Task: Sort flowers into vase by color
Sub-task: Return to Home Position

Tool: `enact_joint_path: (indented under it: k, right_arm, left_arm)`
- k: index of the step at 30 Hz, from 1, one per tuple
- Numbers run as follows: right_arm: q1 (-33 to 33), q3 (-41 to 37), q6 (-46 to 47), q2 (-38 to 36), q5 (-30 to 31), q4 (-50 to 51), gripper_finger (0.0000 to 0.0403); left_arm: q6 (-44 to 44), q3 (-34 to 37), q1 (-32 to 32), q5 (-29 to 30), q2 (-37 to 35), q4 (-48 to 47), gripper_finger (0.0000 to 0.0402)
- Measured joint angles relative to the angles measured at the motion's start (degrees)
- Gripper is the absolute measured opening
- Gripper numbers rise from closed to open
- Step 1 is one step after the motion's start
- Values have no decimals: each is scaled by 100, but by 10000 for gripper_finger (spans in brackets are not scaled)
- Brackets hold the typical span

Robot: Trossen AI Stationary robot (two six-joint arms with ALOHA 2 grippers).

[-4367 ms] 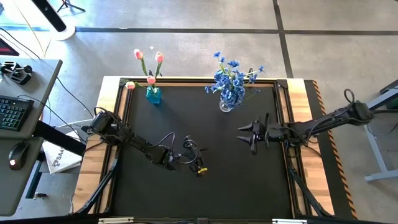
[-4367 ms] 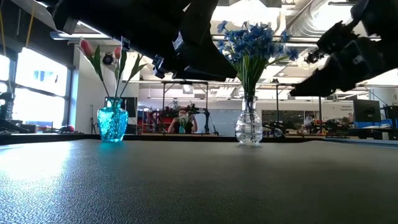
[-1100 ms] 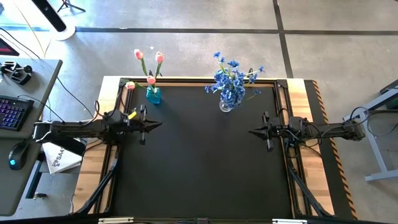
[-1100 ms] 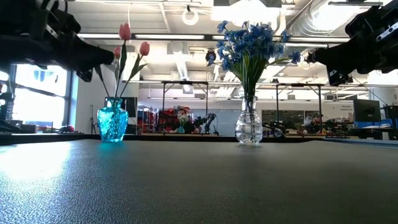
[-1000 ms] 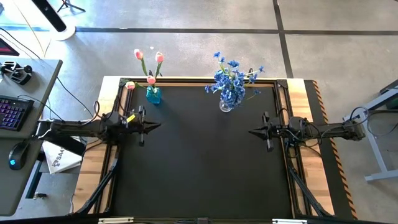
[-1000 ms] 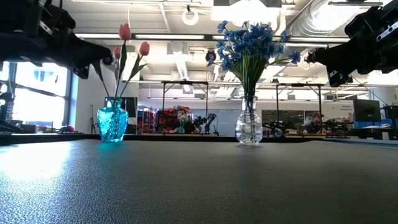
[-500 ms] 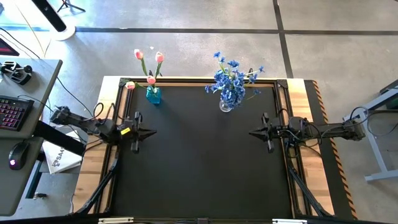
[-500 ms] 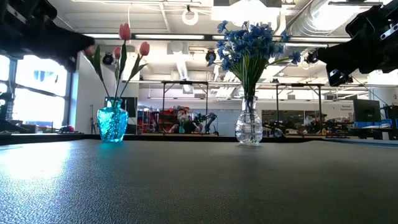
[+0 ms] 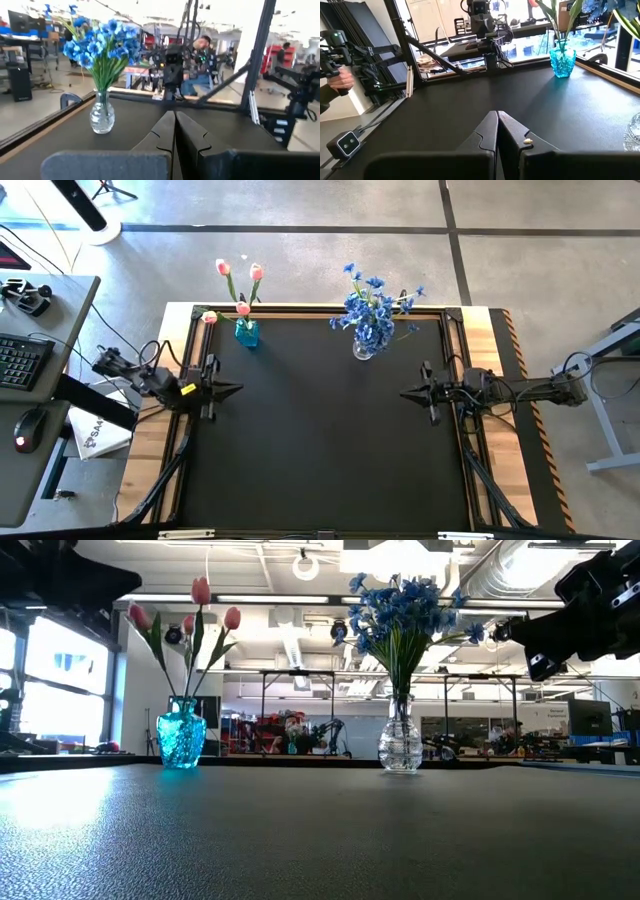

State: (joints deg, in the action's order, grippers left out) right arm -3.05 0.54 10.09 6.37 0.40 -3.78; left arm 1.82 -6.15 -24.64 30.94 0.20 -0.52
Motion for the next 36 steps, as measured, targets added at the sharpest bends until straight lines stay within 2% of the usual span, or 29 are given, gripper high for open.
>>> enact_joint_path:
  k: [5,10,17,22,24,26,30,36]
  right_arm:
    - [0,0,-2,0,0,133,0]
    - [-2,0,-2,2,0,207,0]
    - [0,0,-2,2,0,235,0]
    - [0,0,-2,2,0,235,0]
    - [-2,0,-2,2,0,235,0]
    - [-2,0,-2,2,0,235,0]
    - [-42,0,-2,-45,11,263,0]
    - [-33,-1,-2,-630,2,277,0]
  left_arm:
    - [-145,544,4,89,1,709,0]
    - [-17,547,36,37,2,556,0]
    - [-395,547,834,-1148,1,901,0]
    - [-257,547,1646,-2181,1,856,0]
    - [-313,547,1832,-2381,1,682,0]
    - [-330,547,1937,-2337,12,620,0]
    - [-68,547,2019,-1850,16,527,0]
    - [204,547,2019,-1690,16,330,0]
